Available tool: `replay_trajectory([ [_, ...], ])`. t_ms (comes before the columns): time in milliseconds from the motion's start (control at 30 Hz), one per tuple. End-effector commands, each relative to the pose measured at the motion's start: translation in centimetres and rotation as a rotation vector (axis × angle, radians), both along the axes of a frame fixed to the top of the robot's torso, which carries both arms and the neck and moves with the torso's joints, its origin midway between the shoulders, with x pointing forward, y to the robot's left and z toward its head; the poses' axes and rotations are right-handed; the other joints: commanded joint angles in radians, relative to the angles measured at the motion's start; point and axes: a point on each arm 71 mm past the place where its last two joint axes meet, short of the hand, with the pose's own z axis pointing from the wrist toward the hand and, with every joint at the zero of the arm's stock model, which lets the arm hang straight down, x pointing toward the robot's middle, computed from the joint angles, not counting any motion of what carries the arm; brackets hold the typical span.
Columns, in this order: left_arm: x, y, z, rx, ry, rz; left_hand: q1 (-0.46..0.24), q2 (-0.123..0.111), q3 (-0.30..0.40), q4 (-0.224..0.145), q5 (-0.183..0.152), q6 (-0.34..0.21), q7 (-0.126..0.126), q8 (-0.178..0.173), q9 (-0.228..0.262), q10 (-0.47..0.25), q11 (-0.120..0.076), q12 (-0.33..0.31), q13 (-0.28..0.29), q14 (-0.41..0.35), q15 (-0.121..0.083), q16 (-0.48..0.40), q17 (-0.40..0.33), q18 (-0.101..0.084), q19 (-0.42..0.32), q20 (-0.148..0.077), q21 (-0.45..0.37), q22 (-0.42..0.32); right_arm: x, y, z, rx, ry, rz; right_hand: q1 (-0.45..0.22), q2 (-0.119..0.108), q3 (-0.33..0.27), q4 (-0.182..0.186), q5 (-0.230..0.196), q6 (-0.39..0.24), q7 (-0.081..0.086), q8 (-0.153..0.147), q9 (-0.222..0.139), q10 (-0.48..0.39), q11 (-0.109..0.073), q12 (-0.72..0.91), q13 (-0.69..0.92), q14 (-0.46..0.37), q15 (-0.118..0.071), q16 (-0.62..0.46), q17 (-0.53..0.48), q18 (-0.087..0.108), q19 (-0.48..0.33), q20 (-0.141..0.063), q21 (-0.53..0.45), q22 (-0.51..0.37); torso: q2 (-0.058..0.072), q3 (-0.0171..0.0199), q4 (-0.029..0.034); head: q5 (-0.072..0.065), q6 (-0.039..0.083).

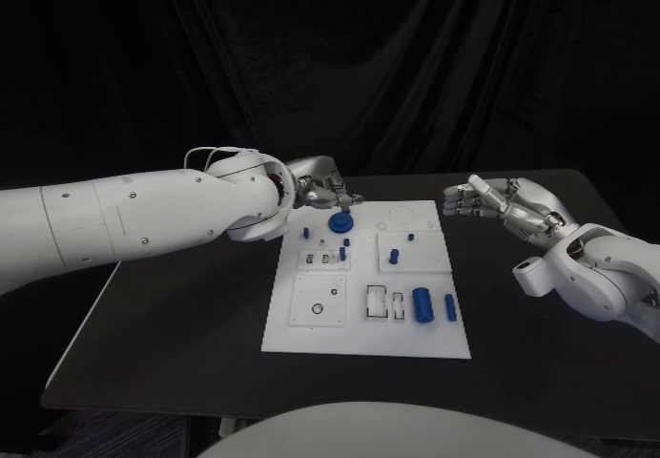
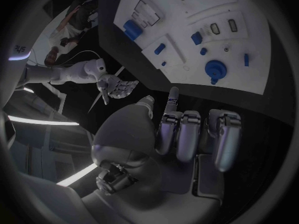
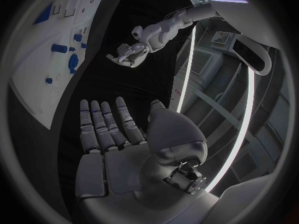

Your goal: Assemble the parts on the task board

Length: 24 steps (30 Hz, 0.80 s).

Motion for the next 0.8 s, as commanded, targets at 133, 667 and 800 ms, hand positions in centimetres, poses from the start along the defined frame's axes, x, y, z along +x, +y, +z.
replay_trajectory([
  [133,0.6,0.1,-1.0,0.315,0.029,0.089,-0.049,0.007,-0.024,-0.002,-0.023,0.043,-0.016,0.039,0.056,0.105,-0.023,0.003,0.262,0.104,-0.019,0.003,0.263,-0.009,0.093,-0.018,0.003,0.247,0.1,-0.1,0.0,0.075,0.03,0.001,0.014,0.015,-0.012,-0.003,0.003,-0.01,0.013,0.011,-0.005,-0.013,0.001,0.012,-0.02,-0.01,0.003,0.014,-0.014,-0.021,-0.011,0.0,-0.002,-0.022,0.005,0.0049,-0.0114,0.014,-0.006],
  [667,1.7,-1.6,-2.3,0.527,0.146,0.064,-0.094,0.014,-0.042,-0.007,-0.025,0.046,-0.075,0.242,0.444,0.105,-0.077,0.003,0.262,0.104,-0.072,0.003,0.263,-0.008,0.089,-0.069,-0.001,0.241,-0.1,-0.3,-0.6,0.052,0.043,0.007,0.105,0.035,-0.029,-0.003,0.057,-0.022,0.038,0.032,-0.016,-0.007,0.0,0.048,-0.065,-0.017,0.003,0.048,-0.046,-0.021,-0.038,0.001,-0.002,-0.081,0.011,0.0028,-0.0018,0.015,-0.016],
  [800,2.1,-2.2,-2.5,0.562,0.168,0.051,-0.094,0.009,-0.042,-0.009,-0.018,0.043,-0.079,0.255,0.486,0.105,-0.082,0.003,0.262,0.104,-0.077,0.003,0.263,-0.007,0.087,-0.074,-0.002,0.239,0.0,0.0,-0.7,0.037,0.039,0.016,0.121,0.035,-0.032,-0.003,0.069,-0.023,0.04,0.036,-0.017,-0.006,0.0,0.054,-0.072,-0.017,0.002,0.055,-0.05,-0.021,-0.034,0.001,-0.001,-0.086,0.015,0.0026,-0.0013,0.018,-0.016],
])
